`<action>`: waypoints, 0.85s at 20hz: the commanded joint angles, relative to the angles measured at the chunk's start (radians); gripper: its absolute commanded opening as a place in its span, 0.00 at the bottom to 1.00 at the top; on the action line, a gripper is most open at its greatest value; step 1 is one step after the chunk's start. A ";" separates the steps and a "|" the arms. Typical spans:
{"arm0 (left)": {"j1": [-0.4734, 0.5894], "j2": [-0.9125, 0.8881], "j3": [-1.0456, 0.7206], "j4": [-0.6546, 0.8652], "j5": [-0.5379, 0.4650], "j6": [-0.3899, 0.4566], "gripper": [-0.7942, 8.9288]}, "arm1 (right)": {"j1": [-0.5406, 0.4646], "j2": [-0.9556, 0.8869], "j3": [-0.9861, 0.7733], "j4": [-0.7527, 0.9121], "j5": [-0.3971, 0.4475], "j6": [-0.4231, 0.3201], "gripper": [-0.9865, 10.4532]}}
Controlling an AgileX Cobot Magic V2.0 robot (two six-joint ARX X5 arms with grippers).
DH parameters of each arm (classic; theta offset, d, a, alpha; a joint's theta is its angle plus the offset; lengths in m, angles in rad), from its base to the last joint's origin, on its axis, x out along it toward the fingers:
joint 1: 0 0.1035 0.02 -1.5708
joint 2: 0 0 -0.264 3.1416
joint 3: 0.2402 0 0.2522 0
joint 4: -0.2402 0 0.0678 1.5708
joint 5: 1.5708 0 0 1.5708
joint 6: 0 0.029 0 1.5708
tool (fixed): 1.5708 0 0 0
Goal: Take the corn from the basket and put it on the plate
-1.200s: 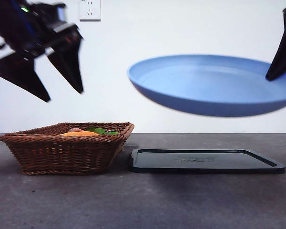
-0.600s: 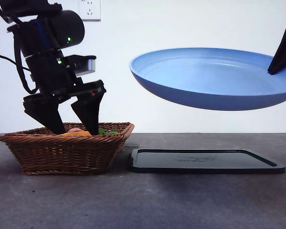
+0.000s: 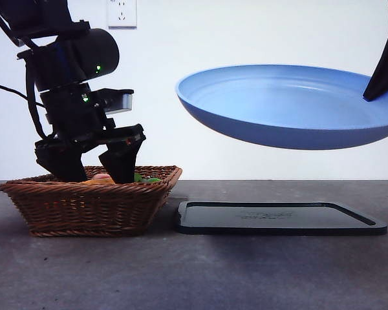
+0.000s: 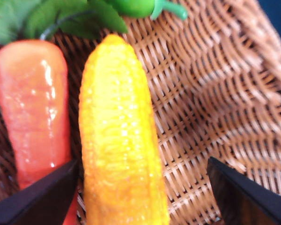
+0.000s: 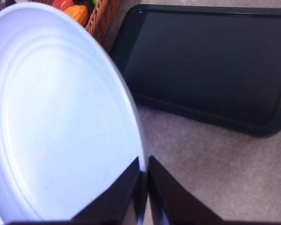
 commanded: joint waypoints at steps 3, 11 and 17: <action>-0.006 0.023 0.025 0.012 -0.006 0.009 0.41 | 0.001 0.006 0.021 0.010 -0.007 0.011 0.09; -0.006 0.023 0.025 0.008 -0.006 -0.006 0.31 | 0.001 0.006 0.021 0.011 -0.006 0.011 0.09; -0.006 -0.027 0.048 0.011 -0.005 -0.029 0.29 | 0.001 0.023 0.021 0.010 0.005 0.019 0.09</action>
